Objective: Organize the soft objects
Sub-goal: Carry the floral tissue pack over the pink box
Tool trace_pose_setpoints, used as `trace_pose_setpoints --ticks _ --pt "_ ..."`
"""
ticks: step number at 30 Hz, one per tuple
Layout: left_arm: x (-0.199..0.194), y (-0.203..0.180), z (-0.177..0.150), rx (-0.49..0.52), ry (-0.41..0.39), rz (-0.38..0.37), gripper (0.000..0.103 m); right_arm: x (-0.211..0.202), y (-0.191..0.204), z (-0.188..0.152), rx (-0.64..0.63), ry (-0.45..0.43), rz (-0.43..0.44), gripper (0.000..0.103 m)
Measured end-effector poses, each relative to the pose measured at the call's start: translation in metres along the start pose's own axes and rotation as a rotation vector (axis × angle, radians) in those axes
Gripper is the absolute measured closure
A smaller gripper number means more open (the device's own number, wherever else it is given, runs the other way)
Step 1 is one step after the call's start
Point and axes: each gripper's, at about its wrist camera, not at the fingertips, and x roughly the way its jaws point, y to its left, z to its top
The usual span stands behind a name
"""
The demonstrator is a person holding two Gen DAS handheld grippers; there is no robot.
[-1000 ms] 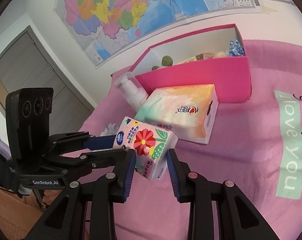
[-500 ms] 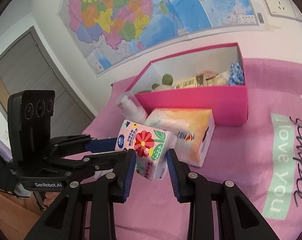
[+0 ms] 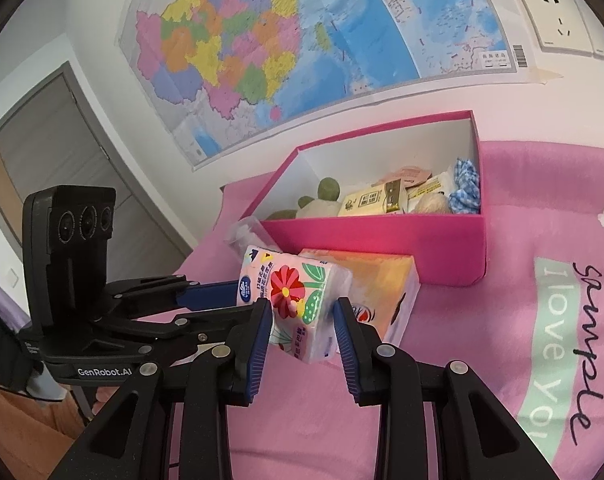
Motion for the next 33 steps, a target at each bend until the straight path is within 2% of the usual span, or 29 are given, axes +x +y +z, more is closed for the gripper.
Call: trace_pose_setpoints --ticks 19,33 --pt "0.01 0.0 0.029 0.021 -0.023 0.022 0.063 -0.002 -0.012 0.025 0.002 -0.044 0.001 0.07" --pt "0.022 0.009 0.059 -0.003 -0.038 0.038 0.063 0.004 -0.022 0.053 -0.001 -0.078 -0.005 0.07"
